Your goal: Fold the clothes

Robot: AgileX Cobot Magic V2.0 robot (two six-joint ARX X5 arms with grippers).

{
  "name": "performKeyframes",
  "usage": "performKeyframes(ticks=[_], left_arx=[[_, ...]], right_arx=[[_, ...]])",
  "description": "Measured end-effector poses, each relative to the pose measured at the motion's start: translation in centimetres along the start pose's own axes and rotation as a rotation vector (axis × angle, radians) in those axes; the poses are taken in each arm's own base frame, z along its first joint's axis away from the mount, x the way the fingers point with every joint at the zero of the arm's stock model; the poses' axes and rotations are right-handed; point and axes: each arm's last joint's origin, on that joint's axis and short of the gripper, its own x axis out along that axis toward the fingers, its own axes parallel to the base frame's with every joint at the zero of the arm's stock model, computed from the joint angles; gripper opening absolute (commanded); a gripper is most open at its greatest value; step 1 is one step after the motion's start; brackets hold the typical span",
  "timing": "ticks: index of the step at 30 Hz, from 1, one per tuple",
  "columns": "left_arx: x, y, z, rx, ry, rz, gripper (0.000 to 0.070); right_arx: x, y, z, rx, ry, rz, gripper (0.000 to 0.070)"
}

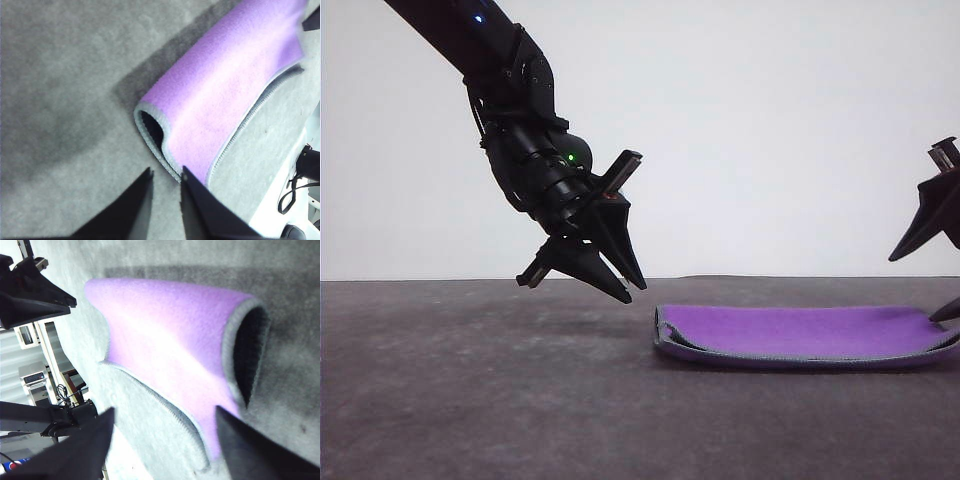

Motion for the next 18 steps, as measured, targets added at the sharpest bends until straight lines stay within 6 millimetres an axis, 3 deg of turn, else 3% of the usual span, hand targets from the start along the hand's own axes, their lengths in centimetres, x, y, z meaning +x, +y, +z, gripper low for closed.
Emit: performKeyframes(ticks=[4,10,14,18], left_arx=[[-0.1,-0.1,-0.1,-0.007,0.009,-0.001,0.0196],[-1.7,-1.4,0.3,0.022,0.012,-0.001,0.0199],[-4.0,-3.3,1.3,0.090,-0.046,0.039,0.0199],[-6.8,-5.3,1.9,0.143,-0.105,0.228,0.0199]], right_arx=[[0.0,0.0,-0.1,0.008,0.007,0.003,0.0479],[-0.3,0.7,-0.5,-0.014,0.008,0.003,0.0483],[-1.9,3.6,-1.4,-0.110,-0.045,-0.018,0.0482],[-3.8,7.3,-3.1,-0.230,-0.113,-0.068,0.0482]])
